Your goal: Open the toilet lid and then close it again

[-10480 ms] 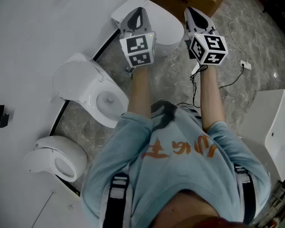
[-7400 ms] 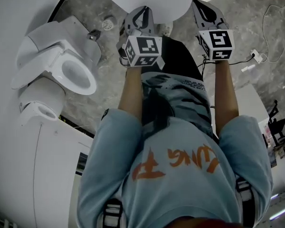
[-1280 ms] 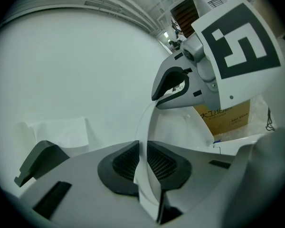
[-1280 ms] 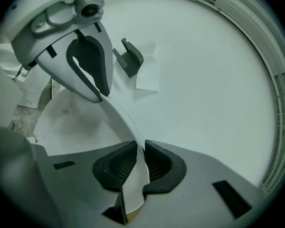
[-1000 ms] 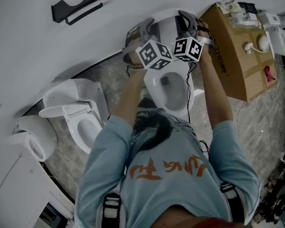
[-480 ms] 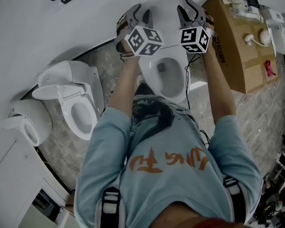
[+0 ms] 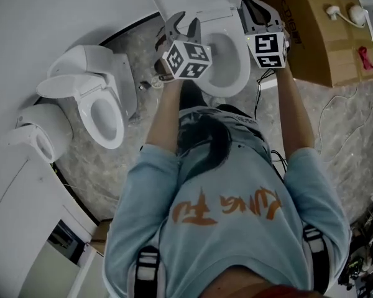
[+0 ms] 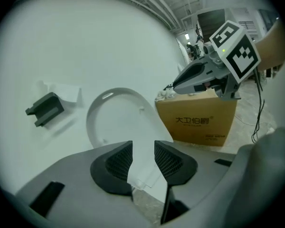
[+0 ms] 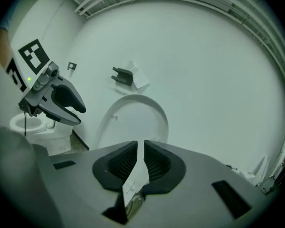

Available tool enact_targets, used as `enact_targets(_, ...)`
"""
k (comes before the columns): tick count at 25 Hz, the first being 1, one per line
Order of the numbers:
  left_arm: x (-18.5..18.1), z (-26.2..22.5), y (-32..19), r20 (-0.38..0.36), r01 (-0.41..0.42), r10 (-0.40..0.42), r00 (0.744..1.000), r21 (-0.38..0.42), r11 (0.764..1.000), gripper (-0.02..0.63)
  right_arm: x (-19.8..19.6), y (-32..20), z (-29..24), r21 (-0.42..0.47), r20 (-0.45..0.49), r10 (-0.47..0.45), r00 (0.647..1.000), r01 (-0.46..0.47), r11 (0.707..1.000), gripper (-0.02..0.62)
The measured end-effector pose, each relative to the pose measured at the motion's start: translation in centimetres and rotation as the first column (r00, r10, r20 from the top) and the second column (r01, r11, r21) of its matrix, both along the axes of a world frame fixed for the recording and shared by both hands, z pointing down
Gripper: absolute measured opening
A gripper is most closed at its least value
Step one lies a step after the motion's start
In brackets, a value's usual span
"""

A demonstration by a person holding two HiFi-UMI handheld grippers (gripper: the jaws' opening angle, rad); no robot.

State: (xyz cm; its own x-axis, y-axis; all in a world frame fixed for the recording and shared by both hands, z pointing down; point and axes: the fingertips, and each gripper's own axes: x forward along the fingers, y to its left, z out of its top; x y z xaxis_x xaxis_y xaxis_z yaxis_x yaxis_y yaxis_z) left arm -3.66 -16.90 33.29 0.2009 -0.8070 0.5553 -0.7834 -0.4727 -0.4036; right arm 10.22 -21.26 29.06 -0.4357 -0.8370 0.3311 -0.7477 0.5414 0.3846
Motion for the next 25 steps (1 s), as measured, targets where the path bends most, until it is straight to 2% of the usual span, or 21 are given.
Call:
enact_targets(3,1.7,3.8,3.6,0.006,-0.042,0.042,0.999,-0.077,0.996,0.167,0.7,3.7,4.3,-0.093,-0.029,-0.043,0.999,0.04,0.995,0.08)
enact_targets(7,2.8,9.6,7.7,0.001,-0.085,0.087,0.996,-0.179,0.98,0.184,0.9,8.3,11.0,-0.228,-0.057,-0.098,0.994,0.083,0.97,0.117)
enact_targets(13,3.4,19.5,13.4,0.041,-0.158,0.18,0.983,-0.32,0.934,0.196,0.4,15.2,22.1,-0.413,-0.113,-0.237,0.965,0.172,0.894,0.176)
enact_targets(17,4.4,25.4,16.8,0.019,-0.227,0.257,0.966,-0.409,0.884,0.227,0.5,19.3,28.7,-0.509,-0.132,-0.314,0.94,0.208,0.835,0.199)
enact_targets(20,5.4,29.2,19.1,0.012,-0.285,0.329,0.944,-0.468,0.837,0.27,0.5,21.7,32.7,-0.569,-0.145,-0.394,0.907,0.25,0.784,0.226)
enact_targets(23,6.5,33.3,21.2,0.014,-0.349,0.414,0.91,-0.516,0.783,0.296,0.5,24.2,37.0,-0.635,-0.155,-0.516,0.843,0.315,0.705,0.281)
enact_targets(25,7.4,35.7,22.7,-0.016,-0.4,0.466,0.885,-0.539,0.741,0.308,0.5,26.3,39.9,-0.685,-0.155,-0.605,0.781,0.357,0.636,0.325)
